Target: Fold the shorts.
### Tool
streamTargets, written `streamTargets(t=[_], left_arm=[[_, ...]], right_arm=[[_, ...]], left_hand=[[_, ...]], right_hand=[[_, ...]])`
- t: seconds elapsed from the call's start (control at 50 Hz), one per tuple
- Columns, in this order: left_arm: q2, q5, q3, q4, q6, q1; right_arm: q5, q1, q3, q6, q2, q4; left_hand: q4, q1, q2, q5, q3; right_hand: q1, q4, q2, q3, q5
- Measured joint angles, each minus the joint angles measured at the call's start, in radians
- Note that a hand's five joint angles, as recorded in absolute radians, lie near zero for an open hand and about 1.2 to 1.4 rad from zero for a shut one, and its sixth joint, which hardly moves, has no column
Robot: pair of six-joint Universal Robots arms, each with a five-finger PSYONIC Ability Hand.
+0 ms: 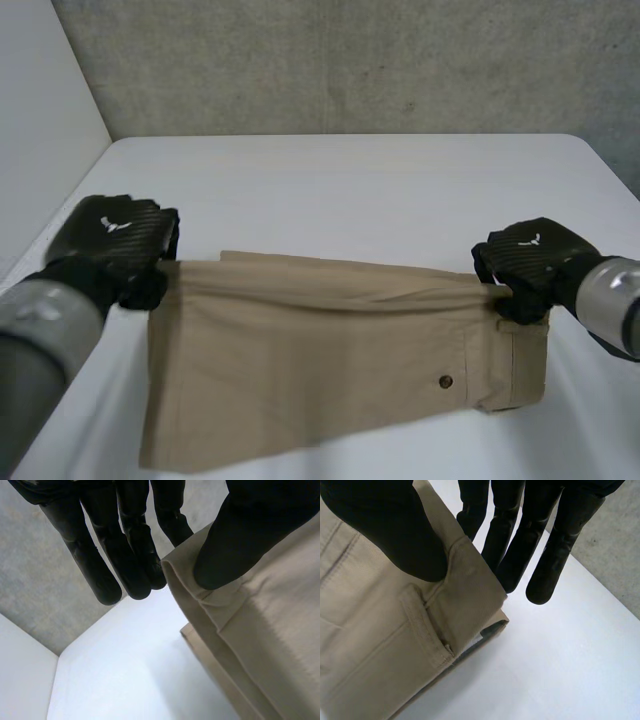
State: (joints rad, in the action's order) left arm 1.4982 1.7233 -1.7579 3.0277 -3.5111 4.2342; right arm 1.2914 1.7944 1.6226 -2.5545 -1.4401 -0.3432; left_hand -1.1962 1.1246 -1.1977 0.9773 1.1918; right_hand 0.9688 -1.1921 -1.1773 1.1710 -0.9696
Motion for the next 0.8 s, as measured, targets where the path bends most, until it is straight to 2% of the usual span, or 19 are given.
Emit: streamTargets(t=[0.06, 0.08, 0.12, 0.18, 0.22, 0.36, 0.46, 0.48, 0.52, 0.54, 0.56, 0.6, 0.62, 0.66, 0.8], left_arm=[[0.134, 0.001, 0.063, 0.049, -0.008, 0.014], [0.134, 0.001, 0.063, 0.049, -0.008, 0.014], [0.306, 0.005, 0.168, 0.082, -0.027, 0.022], [0.401, 0.009, 0.239, 0.089, -0.044, 0.024], [0.530, 0.013, 0.348, 0.092, -0.068, 0.025], [0.751, 0.021, 0.577, 0.118, -0.103, 0.025], [0.820, 0.042, 0.661, 0.169, -0.145, 0.025], [0.831, 0.048, 0.672, 0.185, -0.162, 0.025], [0.841, 0.056, 0.682, 0.209, -0.192, 0.021], [0.844, 0.058, 0.684, 0.217, -0.205, 0.018], [0.847, 0.063, 0.682, 0.232, -0.234, 0.011], [0.847, 0.066, 0.678, 0.240, -0.255, 0.005], [0.847, 0.066, 0.678, 0.240, -0.255, 0.005], [0.838, 0.069, 0.665, 0.251, -0.289, -0.013], [0.751, 0.078, 0.607, 0.251, -0.304, -0.039]], right_arm=[[0.006, 0.002, -0.046, -0.004, 0.076, 0.034], [0.006, 0.002, -0.046, -0.004, 0.076, 0.034], [0.015, 0.009, -0.120, -0.009, 0.175, 0.067], [0.018, 0.022, -0.174, -0.010, 0.241, 0.078], [0.023, 0.044, -0.251, -0.010, 0.331, 0.089], [0.082, 0.077, -0.396, -0.009, 0.488, 0.164], [0.150, 0.093, -0.443, -0.007, 0.530, 0.259], [0.161, 0.096, -0.449, -0.007, 0.534, 0.277], [0.181, 0.101, -0.457, -0.006, 0.539, 0.312], [0.186, 0.104, -0.459, -0.006, 0.539, 0.322], [0.194, 0.108, -0.462, -0.007, 0.535, 0.338], [0.199, 0.111, -0.464, -0.010, 0.528, 0.346], [0.199, 0.111, -0.464, -0.010, 0.528, 0.346], [0.204, 0.114, -0.466, -0.020, 0.499, 0.353], [0.205, 0.110, -0.427, -0.083, 0.379, 0.337]], left_hand=[[-0.002, 0.000, 0.000, 0.000, 0.000], [-0.002, 0.000, 0.000, 0.000, 0.000], [-0.002, 0.000, 0.000, 0.000, 0.000], [-0.002, 0.001, 0.000, 0.000, 0.000], [-0.002, 0.000, 0.000, 0.000, 0.001], [-0.002, 0.000, -0.001, 0.000, 0.001], [0.001, 0.000, 0.004, -0.001, -0.002], [0.025, -0.006, 0.026, -0.005, -0.024], [0.095, -0.065, 0.095, -0.058, -0.092], [0.267, -0.249, 0.289, -0.224, -0.262], [0.643, -0.682, 0.661, -0.596, -0.630], [0.819, -0.846, 0.830, -0.768, -0.817], [0.819, -0.846, 0.830, -0.768, -0.817], [0.990, -0.933, 0.989, -0.930, -0.976], [0.993, -0.933, 0.997, -0.931, -0.978]], right_hand=[[0.000, 0.000, 0.000, 0.000, 0.000], [0.000, 0.000, 0.000, 0.000, 0.000], [0.000, 0.000, 0.000, 0.000, 0.000], [0.000, 0.000, 0.000, 0.000, 0.000], [0.000, 0.000, 0.000, 0.000, 0.000], [0.000, 0.000, 0.000, 0.000, -0.006], [-0.018, 0.023, 0.021, -0.021, 0.013], [-0.138, 0.151, 0.149, -0.146, 0.130], [-0.499, 0.519, 0.546, -0.514, 0.476], [-0.499, 0.519, 0.546, -0.514, 0.476], [-0.735, 0.871, 0.871, -0.861, 0.812], [-0.764, 0.949, 0.946, -0.943, 0.886], [-0.764, 0.949, 0.946, -0.943, 0.886], [-0.766, 0.959, 0.959, -0.958, 0.906], [-0.766, 0.959, 0.959, -0.958, 0.906]])
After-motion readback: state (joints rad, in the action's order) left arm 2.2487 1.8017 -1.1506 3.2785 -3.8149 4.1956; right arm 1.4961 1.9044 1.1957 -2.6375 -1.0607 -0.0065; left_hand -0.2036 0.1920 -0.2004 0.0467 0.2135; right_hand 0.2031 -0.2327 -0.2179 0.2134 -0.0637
